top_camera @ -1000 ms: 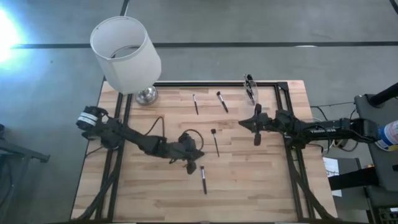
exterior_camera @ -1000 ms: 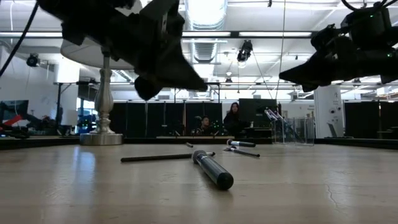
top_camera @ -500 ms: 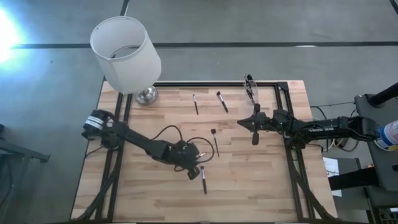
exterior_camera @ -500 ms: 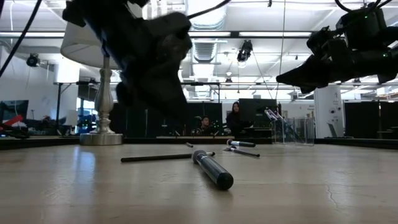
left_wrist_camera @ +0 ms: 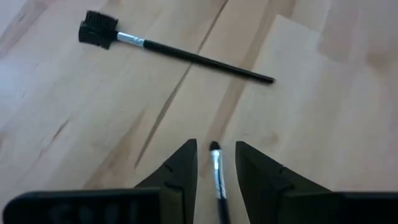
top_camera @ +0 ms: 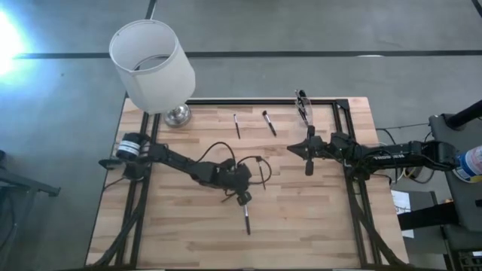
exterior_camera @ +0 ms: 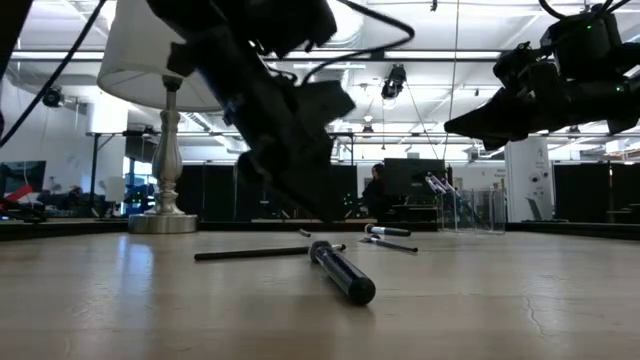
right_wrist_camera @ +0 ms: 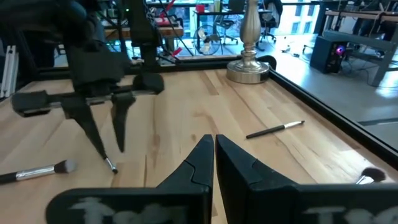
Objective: Put items in baskets/containers
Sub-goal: Put the eyeshadow brush into the transparent organizer
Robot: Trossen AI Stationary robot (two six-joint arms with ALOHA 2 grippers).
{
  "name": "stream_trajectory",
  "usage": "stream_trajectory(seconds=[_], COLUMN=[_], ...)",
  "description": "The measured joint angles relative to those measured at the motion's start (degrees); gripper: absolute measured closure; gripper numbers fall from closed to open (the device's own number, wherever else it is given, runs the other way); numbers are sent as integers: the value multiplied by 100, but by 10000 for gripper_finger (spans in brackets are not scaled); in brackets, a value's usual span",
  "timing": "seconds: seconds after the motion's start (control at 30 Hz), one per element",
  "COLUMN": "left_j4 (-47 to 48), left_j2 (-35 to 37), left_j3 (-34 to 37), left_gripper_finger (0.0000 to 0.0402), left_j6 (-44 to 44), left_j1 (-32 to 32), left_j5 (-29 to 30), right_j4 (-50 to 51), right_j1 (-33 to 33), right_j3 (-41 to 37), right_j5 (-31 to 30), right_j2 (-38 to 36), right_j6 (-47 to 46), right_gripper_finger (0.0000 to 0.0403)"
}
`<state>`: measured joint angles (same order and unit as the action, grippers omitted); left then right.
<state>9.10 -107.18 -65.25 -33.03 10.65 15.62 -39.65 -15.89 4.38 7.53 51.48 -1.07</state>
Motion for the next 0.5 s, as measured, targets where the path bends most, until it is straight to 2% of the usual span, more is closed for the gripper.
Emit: stream_trajectory(seconds=[0.5], left_j4=[-2], left_j2=[-541], left_j3=[-214], left_gripper_finger=[301], left_j6=[186], left_j1=[-109], left_j5=[-26], right_j4=[3], right_j1=[1], right_j3=[-2], right_j5=[-2], right_j2=[2], right_j6=[-1], right_gripper_finger=[390])
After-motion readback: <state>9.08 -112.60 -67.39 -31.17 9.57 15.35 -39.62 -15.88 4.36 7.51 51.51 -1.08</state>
